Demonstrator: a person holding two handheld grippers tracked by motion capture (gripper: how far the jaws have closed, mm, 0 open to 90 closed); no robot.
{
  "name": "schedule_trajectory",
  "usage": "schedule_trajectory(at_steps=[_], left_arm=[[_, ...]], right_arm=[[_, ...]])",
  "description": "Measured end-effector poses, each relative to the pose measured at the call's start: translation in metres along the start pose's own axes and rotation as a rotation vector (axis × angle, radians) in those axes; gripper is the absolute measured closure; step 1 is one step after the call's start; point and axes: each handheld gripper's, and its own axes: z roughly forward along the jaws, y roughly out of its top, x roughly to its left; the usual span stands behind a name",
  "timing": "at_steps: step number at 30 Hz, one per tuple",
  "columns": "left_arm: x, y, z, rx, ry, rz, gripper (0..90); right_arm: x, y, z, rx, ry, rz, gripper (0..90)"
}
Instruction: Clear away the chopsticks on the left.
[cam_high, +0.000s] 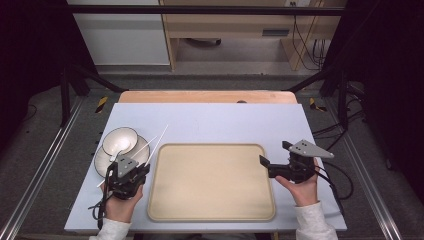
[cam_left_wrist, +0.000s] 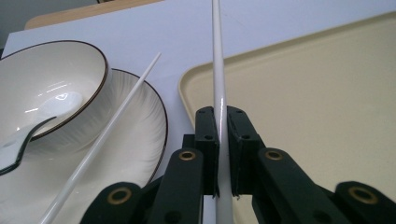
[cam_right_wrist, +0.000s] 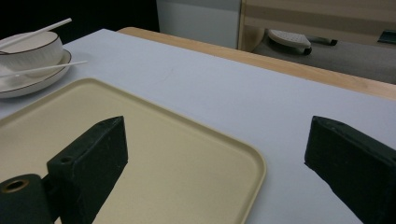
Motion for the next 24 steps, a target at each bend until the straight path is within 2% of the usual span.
schedule_trajectory(at_steps=[4,5,10,13,14,24], left_arm=[[-0.006,0.002,0.003,-0.008,0.001,-0.009,84.3],[-0.009,0.002,0.005,-0.014,0.003,-0.025,84.3],[-0.018,0.003,0.006,-0.036,0.027,-0.049,84.3],[-0.020,0.001,0.007,-0.037,0.028,-0.065,84.3],[-0.022,-0.002,0.007,-0.042,0.026,-0.096,84.3],[-0.036,-0.021,0.010,-0.047,0.071,-0.162,84.4]], right_arm=[[-0.001,0.001,-0.001,-0.006,0.006,0.002,6.4],[-0.001,0.001,-0.001,-0.009,0.007,0.008,6.4],[-0.001,0.001,-0.001,-0.008,0.007,0.007,6.4],[-0.001,0.001,-0.001,-0.008,0.007,0.007,6.4],[-0.001,0.001,-0.001,-0.011,0.008,0.009,6.4],[0.000,0.000,0.001,-0.002,0.016,0.008,6.4]])
